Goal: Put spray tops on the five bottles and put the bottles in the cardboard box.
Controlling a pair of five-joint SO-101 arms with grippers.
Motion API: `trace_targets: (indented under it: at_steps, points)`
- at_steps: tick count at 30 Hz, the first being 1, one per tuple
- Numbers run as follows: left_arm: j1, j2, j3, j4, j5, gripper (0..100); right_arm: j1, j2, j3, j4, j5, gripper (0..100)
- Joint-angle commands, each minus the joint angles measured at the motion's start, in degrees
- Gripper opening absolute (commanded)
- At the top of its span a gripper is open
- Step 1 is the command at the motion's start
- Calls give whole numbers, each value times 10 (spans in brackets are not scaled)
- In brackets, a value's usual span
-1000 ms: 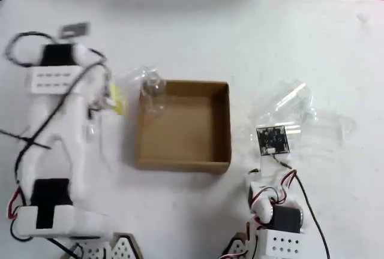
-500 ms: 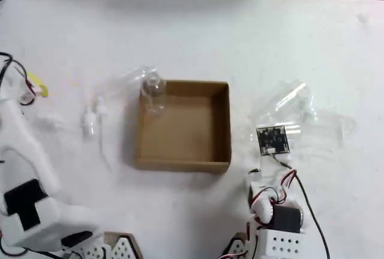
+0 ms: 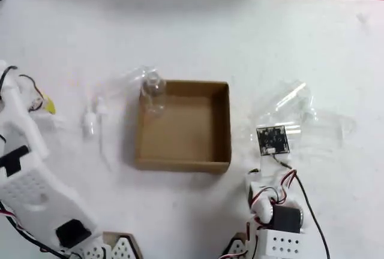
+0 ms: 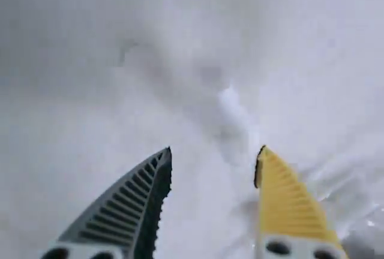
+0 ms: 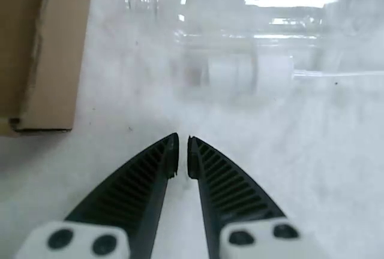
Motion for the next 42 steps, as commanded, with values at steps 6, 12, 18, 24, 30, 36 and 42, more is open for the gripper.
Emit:
trace_targets:
  at_steps: [6, 12, 18, 24, 30, 36, 42]
  points:
    - [-13, 46, -40, -22, 82, 214, 7, 0, 5, 4, 6, 16]
    - [-9, 51, -36, -62, 115, 214, 7, 0, 5, 4, 6, 16]
    - [-8, 51, -36, -74, 116, 181, 7, 0, 5, 4, 6, 16]
    - [-7, 67, -39, -71, 114, 82, 7, 0, 5, 4, 6, 16]
    - [0, 104, -40, -74, 113, 98, 7, 0, 5, 4, 6, 16]
    - [23, 105, -48, -60, 112, 81, 7, 0, 5, 4, 6, 16]
    - [59, 102, -162, 72, 112, 23, 7, 0, 5, 4, 6, 16]
